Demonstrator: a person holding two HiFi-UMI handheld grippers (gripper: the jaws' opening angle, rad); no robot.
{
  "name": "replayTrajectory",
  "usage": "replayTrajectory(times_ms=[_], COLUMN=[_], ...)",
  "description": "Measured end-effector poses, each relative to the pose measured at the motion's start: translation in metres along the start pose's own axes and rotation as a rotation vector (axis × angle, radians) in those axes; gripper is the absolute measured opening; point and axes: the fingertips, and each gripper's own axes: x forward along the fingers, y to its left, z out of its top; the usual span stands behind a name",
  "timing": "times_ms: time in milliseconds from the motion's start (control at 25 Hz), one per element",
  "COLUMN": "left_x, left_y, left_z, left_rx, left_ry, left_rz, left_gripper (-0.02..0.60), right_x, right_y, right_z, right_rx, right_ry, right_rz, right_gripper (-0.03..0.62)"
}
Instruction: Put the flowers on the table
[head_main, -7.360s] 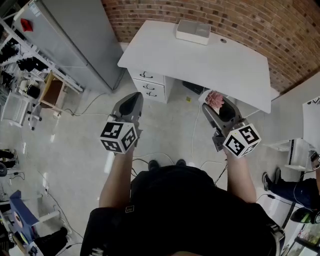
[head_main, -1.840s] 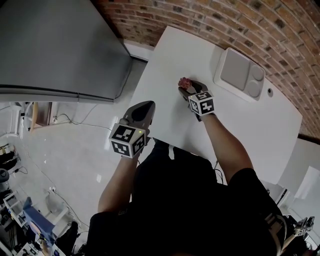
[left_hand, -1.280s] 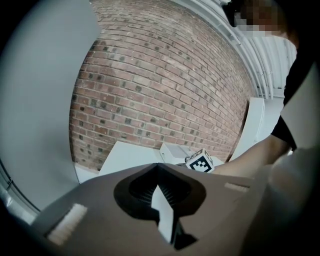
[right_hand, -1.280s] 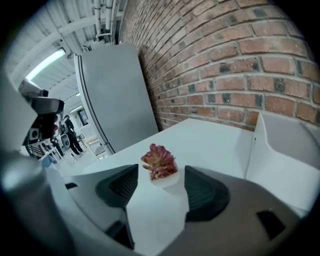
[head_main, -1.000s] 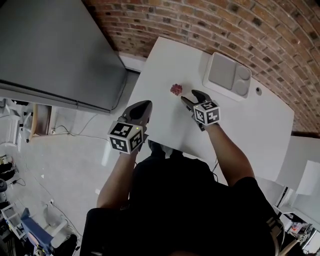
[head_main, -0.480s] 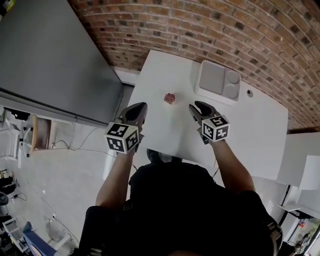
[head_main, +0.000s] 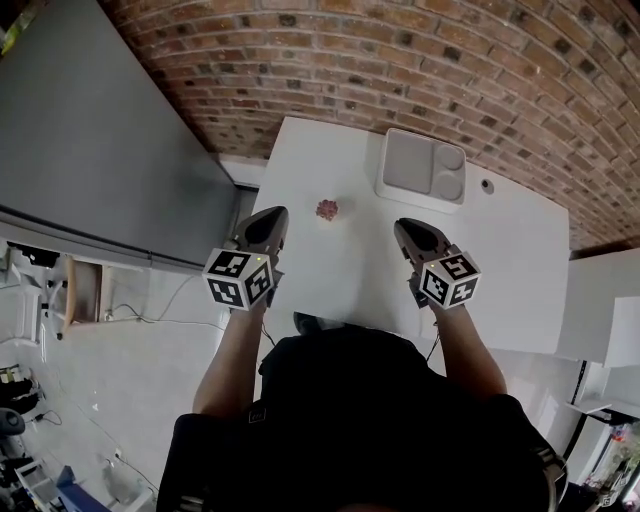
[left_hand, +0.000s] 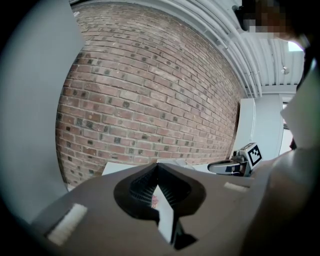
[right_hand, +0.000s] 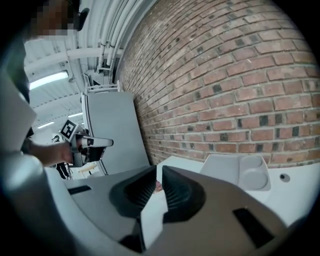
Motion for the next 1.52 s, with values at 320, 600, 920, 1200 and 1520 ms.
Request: replayTrajectory(times_ms=[320,600,920,1200,1520], left_x=[-0.001,-0.005,-0.009,-0.012,-0.014], left_y=[-0.003,0.005,0.008,0.009,0.012], left_z=[0.022,0.039,0.042,0.042,0.039], left_rx=[0.024,0.051,0.071,0.073,0.064], left_ry=[-0.035,-0.068,-0.081,-0.079,-0.079], left_rz=[0.001,0.023,0.029,0.031,0.039], left_gripper=[0.002,0.002,0.003,0.003,0.003], right_x=[-0.019,-0.020,-0.013,-0.011,-0.011], right_y=[0.002,0.011,0.027,0.029,0.031], right_z=[0.045,0.083,0.092,0.089,0.088], right_rx=[-0.015,-0.068,-0.101,-0.095,-0.089], right_ry=[-0.107,-0.186,-0.193,-0.182,-0.181], right_rz=[-0.017,0.000,0.042,0.044,0.049], right_gripper=[0.020,0.012,0.012,0.012,0.012])
